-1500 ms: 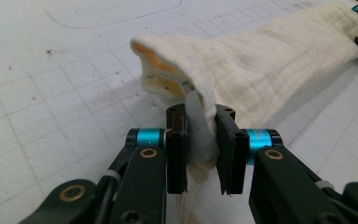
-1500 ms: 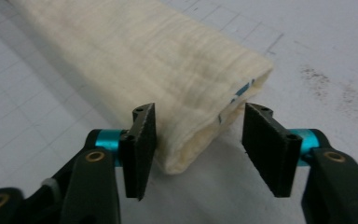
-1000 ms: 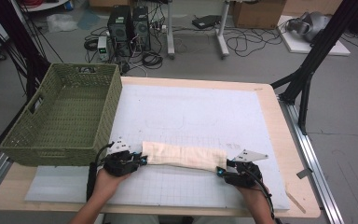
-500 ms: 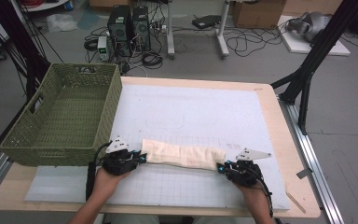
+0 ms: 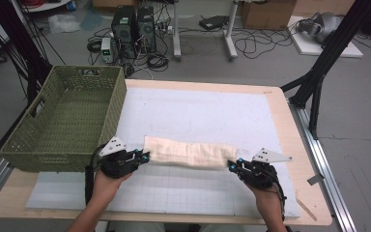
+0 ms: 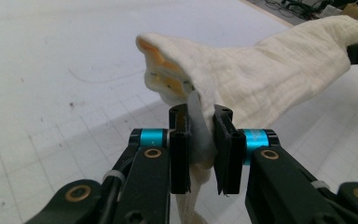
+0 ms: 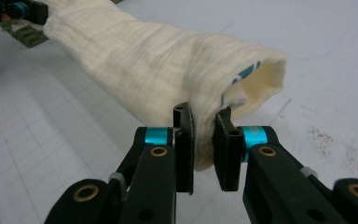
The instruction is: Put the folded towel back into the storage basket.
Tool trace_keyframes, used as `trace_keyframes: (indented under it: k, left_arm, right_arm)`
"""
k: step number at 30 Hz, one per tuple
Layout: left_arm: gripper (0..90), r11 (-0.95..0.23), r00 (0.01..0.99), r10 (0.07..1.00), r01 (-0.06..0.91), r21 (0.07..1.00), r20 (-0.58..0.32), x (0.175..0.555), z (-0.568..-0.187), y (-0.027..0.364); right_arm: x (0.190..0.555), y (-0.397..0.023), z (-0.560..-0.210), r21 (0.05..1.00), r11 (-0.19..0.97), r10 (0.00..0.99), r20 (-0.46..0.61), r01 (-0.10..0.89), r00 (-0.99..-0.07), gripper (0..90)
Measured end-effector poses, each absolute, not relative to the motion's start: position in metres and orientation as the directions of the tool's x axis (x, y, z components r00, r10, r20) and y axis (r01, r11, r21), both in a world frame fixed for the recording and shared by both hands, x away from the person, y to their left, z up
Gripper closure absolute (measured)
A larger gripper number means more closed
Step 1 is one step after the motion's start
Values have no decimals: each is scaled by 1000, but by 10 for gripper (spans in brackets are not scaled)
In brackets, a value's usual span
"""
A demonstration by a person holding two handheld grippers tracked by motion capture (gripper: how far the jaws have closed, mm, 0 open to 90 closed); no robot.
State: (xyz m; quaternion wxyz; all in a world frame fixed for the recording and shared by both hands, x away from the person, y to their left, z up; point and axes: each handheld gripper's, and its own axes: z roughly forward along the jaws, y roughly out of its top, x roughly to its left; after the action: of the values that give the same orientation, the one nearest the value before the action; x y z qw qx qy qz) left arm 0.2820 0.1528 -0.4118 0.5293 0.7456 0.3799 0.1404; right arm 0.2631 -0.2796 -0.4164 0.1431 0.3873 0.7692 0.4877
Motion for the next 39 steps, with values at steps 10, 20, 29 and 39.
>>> trace_keyframes:
  k: [10, 20, 29, 39]
  left_arm:
    - [779, -106, 698, 694, 340, 934, -175, 280, -385, 160]
    - [787, -59, 681, 711, 303, 951, -172, 278, -362, 171]
    - [787, -52, 655, 743, 263, 963, -138, 272, -344, 193]
    - [787, -53, 607, 789, 231, 972, -102, 263, -335, 222]
  right_arm:
    - [265, -285, -392, 914, 189, 729, 114, 359, -675, 807]
    - [284, -279, -369, 944, 154, 724, 93, 291, -684, 808]
    - [309, -255, -352, 951, 158, 702, 81, 266, -708, 808]
    - [336, -218, -336, 954, 178, 672, 60, 240, -738, 808]
